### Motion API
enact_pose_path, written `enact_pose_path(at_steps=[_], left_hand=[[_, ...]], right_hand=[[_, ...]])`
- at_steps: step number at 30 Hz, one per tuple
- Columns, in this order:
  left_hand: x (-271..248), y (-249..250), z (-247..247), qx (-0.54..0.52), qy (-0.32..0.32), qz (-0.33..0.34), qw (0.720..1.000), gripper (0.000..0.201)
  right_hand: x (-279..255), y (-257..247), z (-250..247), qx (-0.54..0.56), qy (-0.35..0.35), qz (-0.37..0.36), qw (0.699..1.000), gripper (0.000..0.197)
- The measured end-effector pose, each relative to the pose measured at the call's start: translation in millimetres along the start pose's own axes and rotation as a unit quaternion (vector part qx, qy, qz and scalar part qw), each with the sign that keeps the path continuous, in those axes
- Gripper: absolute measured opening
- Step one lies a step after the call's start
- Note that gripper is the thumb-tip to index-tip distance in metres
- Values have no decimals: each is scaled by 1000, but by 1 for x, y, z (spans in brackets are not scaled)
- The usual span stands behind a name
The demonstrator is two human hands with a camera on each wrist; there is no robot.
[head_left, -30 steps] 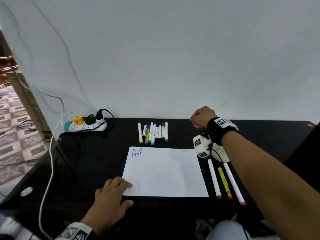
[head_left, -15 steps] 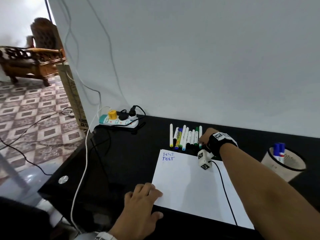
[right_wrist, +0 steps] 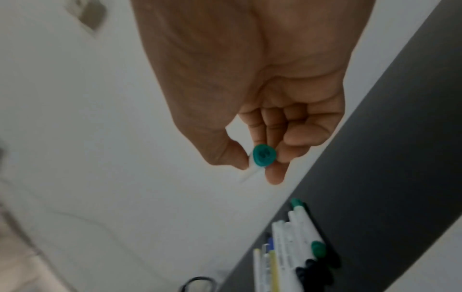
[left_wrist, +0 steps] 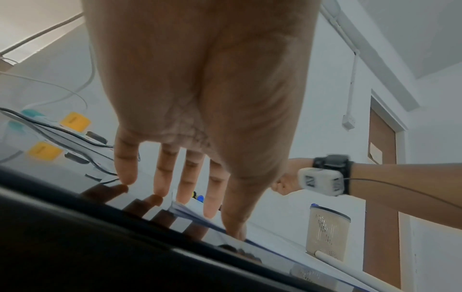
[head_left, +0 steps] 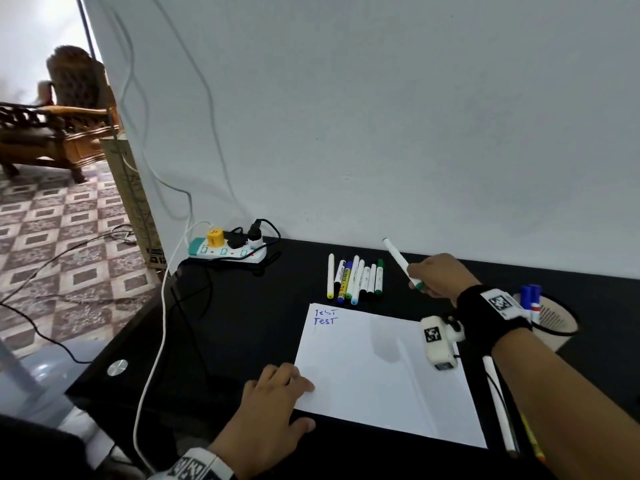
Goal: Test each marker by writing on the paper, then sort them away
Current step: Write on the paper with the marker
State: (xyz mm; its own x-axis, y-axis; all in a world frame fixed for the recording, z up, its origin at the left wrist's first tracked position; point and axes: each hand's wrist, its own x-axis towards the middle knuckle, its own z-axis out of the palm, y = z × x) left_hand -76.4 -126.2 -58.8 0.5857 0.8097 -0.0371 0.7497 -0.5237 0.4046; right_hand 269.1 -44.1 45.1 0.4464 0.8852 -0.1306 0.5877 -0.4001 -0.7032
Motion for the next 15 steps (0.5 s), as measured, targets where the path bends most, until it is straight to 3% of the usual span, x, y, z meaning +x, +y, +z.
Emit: enact_pose_path(at_steps=[4,8,10,12,13,15], left_hand=[[4,13,-17,-53,54,-6,997,37],[5,42,-40,-131,129,9,983,56],[0,60,-50,-136,85,23,987,53],[-9,76,-57,-141,9,40,989,24],[-14,81,-59,-160,-15,46,986,19],[-26,90,-60,-194,-32,53,979,31]], right_hand=[[-75,0,-20,81,6,-88,993,15],[-141,-4,-29,141,-51,-141,979,13],[-165,-4,-28,154,-68,-159,973,15],[-181,-3,-27,168,-64,-163,970,17],[-186,-2,-25,178,-57,-164,969,17],[-198,0,-18,223,-46,-161,960,16]])
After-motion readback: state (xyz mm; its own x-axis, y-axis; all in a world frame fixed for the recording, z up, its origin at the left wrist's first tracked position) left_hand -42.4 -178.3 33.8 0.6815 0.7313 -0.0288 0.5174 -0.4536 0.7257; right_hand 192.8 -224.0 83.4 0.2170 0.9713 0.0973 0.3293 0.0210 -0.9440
